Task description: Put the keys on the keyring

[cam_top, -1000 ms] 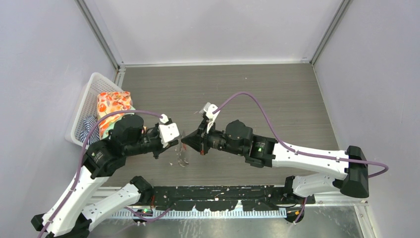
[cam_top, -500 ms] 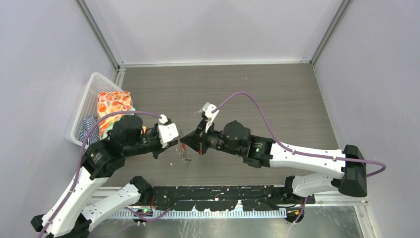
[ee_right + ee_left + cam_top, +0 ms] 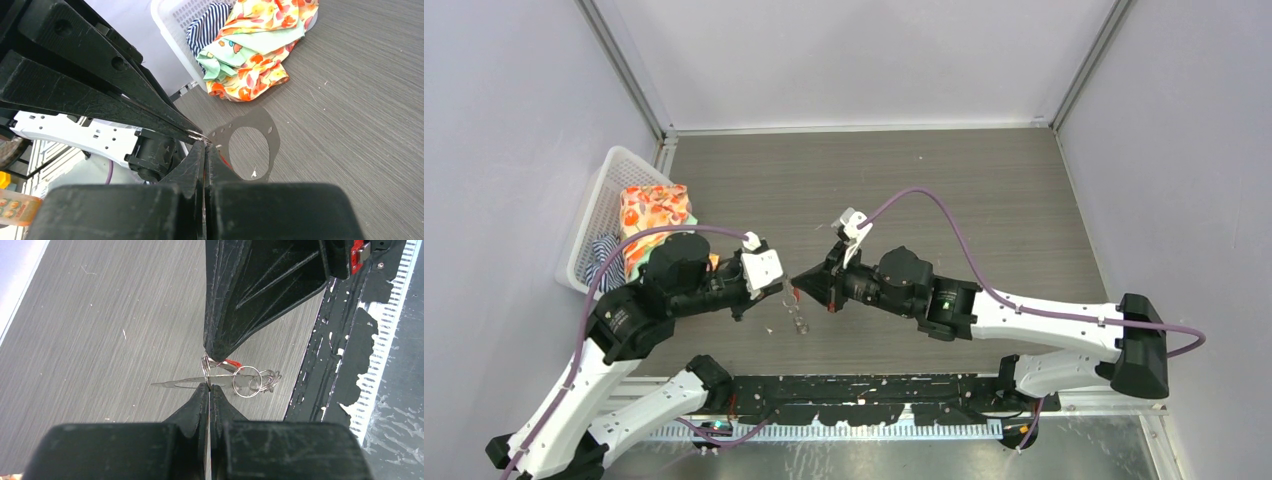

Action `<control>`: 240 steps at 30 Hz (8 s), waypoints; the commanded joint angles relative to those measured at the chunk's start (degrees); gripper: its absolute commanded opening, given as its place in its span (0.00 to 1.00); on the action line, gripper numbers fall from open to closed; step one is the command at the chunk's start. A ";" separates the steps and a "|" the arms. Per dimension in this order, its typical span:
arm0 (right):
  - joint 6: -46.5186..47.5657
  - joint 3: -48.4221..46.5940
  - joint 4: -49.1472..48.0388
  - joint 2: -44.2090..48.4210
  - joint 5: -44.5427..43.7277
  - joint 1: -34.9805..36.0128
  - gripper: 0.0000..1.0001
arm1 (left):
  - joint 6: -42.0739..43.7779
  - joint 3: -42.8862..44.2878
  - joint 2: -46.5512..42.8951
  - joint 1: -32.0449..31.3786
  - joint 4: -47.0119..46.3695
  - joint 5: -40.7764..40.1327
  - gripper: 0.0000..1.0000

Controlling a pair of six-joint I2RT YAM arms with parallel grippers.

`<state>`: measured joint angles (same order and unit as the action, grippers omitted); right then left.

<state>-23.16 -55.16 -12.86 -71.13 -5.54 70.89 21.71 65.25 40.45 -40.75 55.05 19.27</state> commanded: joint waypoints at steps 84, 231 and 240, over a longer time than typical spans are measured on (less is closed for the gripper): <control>12.88 -22.11 29.20 -44.66 -14.12 3.45 0.83 | 2.51 15.64 -0.51 0.15 0.95 -17.68 0.68; 15.58 -21.18 30.75 -36.09 17.20 -10.60 0.43 | -10.05 20.81 20.55 32.84 -5.44 10.57 0.82; 15.11 -20.16 29.19 -37.45 18.03 -10.58 0.39 | -9.62 20.22 20.46 32.84 -4.37 11.49 0.76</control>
<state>-8.10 -75.09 18.85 -108.79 11.18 60.16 11.18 84.51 61.25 -8.23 51.29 29.04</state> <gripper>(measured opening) 0.402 0.773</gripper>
